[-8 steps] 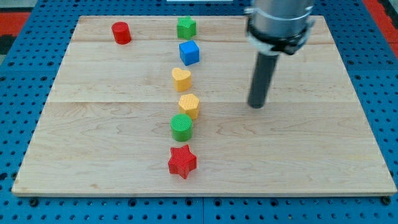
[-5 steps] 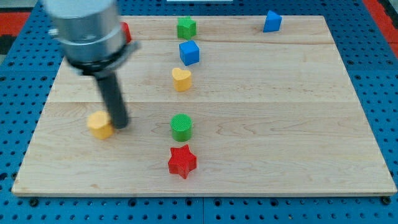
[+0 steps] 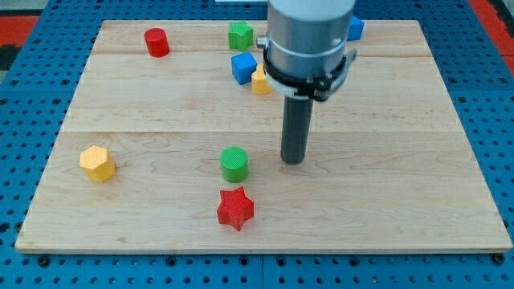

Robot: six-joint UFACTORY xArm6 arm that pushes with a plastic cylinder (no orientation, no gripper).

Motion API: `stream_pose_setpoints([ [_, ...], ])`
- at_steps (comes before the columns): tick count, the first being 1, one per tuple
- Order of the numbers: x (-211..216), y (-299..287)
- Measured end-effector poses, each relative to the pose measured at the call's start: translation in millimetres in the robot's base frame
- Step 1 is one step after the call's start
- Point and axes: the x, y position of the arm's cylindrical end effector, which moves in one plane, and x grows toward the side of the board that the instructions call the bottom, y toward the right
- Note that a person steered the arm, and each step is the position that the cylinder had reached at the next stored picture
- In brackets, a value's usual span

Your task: Place the green circle diagonally to yellow hexagon

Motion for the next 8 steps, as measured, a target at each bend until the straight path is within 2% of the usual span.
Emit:
stream_pose_setpoints([
  [1,7,-36],
  [2,-25,-118],
  [3,-27,-103],
  [4,12,-108],
  [5,16,-149],
  [6,-29,-147],
  [7,-35,-111],
  [8,-90,-14],
])
